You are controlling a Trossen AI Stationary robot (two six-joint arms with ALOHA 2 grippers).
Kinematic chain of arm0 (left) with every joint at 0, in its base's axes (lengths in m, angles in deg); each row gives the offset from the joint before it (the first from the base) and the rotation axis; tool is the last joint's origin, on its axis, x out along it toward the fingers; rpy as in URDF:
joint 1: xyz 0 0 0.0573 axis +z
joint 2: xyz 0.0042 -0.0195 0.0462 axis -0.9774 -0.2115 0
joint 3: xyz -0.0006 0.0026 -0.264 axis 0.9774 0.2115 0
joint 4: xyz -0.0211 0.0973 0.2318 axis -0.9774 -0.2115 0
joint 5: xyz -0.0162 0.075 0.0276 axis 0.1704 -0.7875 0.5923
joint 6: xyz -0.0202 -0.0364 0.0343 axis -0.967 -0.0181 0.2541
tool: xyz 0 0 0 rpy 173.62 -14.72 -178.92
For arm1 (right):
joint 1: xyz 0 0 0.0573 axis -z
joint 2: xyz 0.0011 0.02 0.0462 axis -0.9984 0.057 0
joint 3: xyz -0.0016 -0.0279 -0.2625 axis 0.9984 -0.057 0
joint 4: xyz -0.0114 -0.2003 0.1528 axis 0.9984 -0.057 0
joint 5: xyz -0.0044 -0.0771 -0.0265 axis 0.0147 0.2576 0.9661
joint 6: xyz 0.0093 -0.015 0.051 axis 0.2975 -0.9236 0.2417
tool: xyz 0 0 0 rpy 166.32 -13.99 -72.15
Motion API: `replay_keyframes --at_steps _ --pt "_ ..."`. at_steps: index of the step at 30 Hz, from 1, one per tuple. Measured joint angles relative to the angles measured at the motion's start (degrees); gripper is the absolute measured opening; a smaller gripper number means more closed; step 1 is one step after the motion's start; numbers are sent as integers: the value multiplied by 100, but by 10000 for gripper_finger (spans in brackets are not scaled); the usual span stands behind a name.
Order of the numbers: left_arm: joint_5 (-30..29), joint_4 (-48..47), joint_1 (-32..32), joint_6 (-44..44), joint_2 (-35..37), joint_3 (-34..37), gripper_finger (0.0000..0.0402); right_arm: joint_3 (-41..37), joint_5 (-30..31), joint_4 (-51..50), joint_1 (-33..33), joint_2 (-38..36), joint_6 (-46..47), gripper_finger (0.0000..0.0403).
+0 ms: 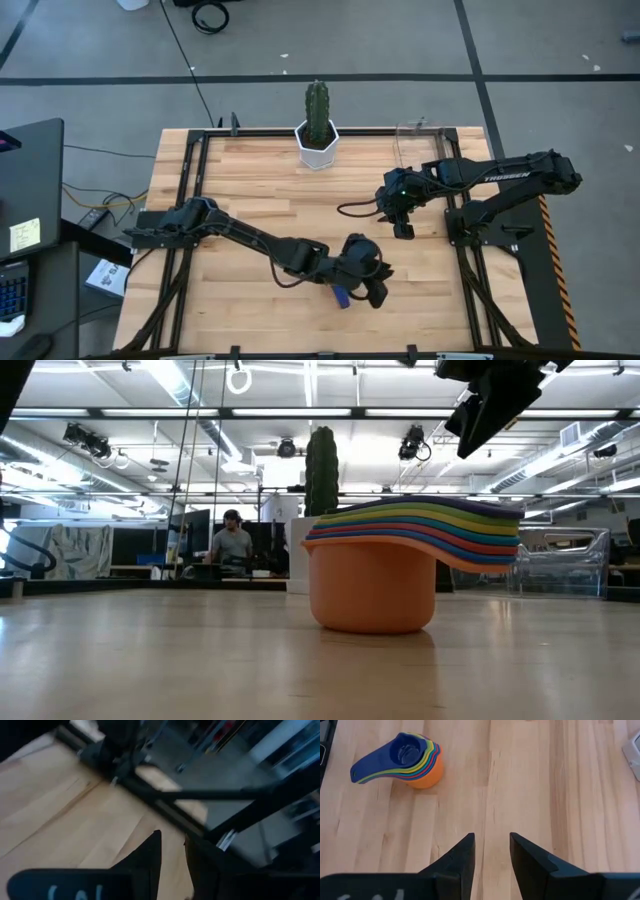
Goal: Nest measuring cups in basket
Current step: Put the stacked measuring cups into the transparent bin
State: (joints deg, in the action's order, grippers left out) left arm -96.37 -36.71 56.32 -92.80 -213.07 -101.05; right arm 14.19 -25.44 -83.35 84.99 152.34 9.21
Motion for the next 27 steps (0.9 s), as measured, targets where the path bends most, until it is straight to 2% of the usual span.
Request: replay_keyframes --at_steps 8,27 --pt "-2 641 153 -1 0 0 91 0 0 -2 0 0 118 126" --pt "0 630 415 1 -4 0 91 0 0 -7 7 0 191 126"
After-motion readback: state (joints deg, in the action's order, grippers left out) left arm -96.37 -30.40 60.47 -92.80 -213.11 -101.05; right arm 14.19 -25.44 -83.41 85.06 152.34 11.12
